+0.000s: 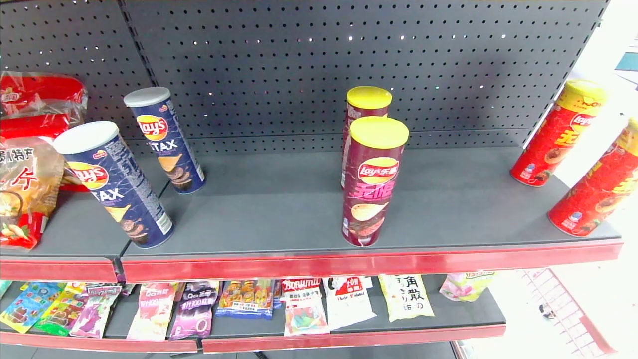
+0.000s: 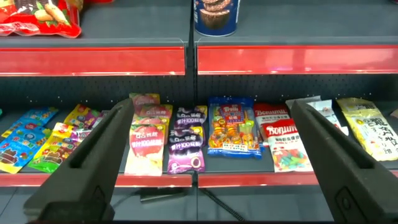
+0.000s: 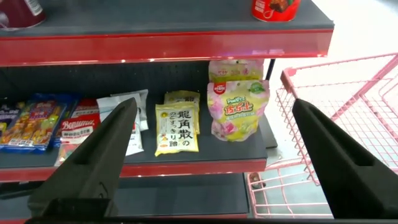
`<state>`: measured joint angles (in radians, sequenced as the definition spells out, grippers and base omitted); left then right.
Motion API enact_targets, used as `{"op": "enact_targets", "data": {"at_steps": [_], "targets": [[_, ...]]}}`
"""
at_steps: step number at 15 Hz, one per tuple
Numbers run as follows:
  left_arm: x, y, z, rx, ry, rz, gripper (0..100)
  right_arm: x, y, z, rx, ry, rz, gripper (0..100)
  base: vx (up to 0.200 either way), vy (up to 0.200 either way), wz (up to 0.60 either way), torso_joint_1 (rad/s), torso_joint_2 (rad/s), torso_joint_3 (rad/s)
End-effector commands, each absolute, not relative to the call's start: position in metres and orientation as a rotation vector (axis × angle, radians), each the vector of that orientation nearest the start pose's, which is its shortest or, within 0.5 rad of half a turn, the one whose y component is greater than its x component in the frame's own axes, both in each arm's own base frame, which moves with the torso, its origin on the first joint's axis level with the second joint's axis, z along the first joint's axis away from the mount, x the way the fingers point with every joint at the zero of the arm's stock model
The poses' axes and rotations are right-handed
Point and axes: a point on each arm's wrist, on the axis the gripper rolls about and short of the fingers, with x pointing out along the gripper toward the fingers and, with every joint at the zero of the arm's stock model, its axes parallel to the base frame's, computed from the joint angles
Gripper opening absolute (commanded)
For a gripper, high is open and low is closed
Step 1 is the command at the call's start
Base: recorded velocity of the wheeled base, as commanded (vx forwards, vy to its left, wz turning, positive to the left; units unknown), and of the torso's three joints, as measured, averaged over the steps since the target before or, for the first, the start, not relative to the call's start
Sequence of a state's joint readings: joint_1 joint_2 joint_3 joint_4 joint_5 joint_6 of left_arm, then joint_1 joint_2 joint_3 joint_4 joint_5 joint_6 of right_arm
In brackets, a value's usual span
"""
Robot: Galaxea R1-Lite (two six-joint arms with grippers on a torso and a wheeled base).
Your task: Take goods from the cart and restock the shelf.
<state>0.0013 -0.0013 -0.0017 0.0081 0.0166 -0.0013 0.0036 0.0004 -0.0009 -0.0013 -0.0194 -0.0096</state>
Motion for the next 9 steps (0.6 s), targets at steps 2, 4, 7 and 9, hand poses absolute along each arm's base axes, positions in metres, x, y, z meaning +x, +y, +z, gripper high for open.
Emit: {"op": "enact_targets", "data": {"at_steps": [2, 4, 7, 9], "targets": [[-0.023, 0.0, 0.075, -0.001, 0.008, 0.018, 100, -0.023, -0.001, 0.076, -0.023, -0.003, -0.018, 100, 0.0, 0.0, 0.0, 0.0, 0.0, 0.0], [-0.023, 0.0, 0.075, -0.001, 0.006, 0.018, 100, -0.023, 0.0, 0.076, -0.02, 0.0, -0.012, 100, 0.0, 0.0, 0.0, 0.0, 0.0, 0.0], [-0.023, 0.0, 0.075, -0.001, 0.008, 0.018, 100, -0.02, 0.0, 0.078, 0.017, 0.034, 0.046, 100, 0.0, 0.0, 0.0, 0.0, 0.0, 0.0], [-0.023, 0.0, 0.075, -0.001, 0.008, 0.018, 100, -0.026, 0.002, 0.154, 0.106, -0.092, 0.202, 100, 0.0, 0.0, 0.0, 0.0, 0.0, 0.0]]}}
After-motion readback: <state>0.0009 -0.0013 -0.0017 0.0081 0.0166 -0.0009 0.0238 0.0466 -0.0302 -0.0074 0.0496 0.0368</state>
